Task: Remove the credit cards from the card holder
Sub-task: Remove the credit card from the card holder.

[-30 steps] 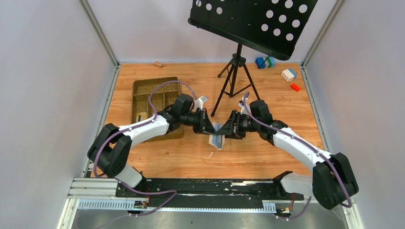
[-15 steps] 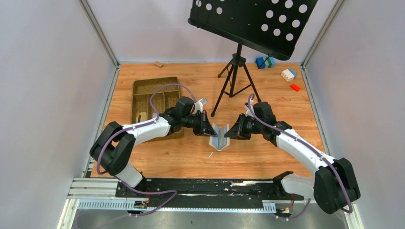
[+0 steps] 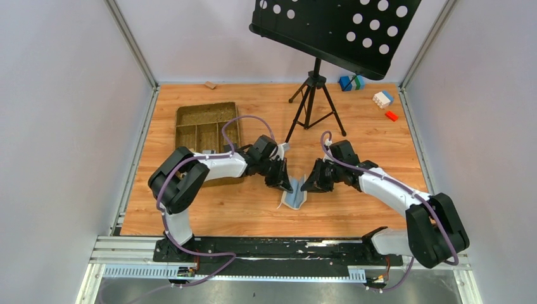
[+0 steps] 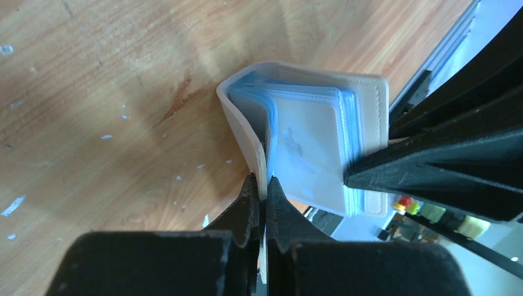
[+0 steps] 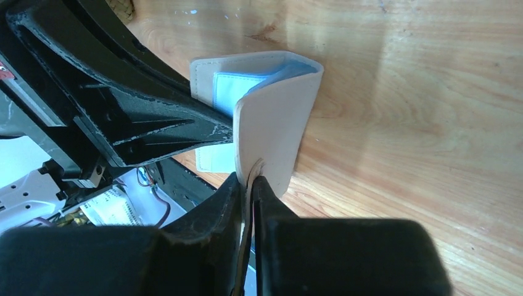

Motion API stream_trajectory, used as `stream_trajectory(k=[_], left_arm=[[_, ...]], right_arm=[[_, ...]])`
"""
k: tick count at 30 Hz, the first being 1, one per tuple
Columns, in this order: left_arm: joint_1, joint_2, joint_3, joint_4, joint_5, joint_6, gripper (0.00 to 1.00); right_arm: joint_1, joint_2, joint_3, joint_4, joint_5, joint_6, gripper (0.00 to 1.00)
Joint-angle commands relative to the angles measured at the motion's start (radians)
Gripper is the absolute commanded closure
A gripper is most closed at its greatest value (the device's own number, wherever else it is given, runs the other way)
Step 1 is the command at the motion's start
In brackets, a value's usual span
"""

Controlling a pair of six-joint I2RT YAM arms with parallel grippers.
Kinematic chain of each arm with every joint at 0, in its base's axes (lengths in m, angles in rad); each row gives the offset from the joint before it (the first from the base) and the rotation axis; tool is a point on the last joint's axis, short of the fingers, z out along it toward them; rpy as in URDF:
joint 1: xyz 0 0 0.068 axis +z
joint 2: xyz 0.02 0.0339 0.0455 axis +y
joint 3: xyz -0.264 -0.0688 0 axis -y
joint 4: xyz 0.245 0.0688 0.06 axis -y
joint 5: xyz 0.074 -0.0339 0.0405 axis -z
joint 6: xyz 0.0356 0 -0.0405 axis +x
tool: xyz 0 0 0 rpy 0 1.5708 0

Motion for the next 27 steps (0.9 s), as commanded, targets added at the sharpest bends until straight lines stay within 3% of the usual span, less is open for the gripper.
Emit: stream_trajectory(k=[1,2,5,12,18,24,26,27], left_arm=[[-0.03,0.035,0.038,-0.083,-0.062,0.104,0.99],[-0.031,0.04,0.032,-0.083,-0.066,0.103,1.0],[-0.031,0.048,0.015,-0.074,-0.066,0.1,1.0],[-0.031,0.06,0.028,-0.077,-0.062,0.096,1.0],[-0.032,0.04,0.029,-0.087,-0.068,0.098,1.0],[-0.031,0.02,0.028,-0.072,-0.06,0.078,1.0],[-0.032,0.008,0.027,-0.053,-0.044,0.059,1.0],[-0.032,0.002,0.025,-0.049,-0.039,0.051,1.0]], right_arm=[[0.018,0.042,0.028,0.059,0.002,-0.051,0.8],[0.022,0.048,0.032,0.044,0.017,-0.057,0.71],[0.022,0.043,0.027,0.017,0.059,-0.064,0.58],[0.022,0.014,-0.002,0.012,0.061,-0.063,0.55],[0.023,-0.033,-0.022,0.0,0.065,-0.063,0.35],[0.023,-0.027,-0.037,0.004,0.041,-0.076,0.32],[0.023,-0.015,-0.041,0.023,0.021,-0.073,0.23],[0.022,-0.008,-0.042,0.033,0.006,-0.069,0.12]])
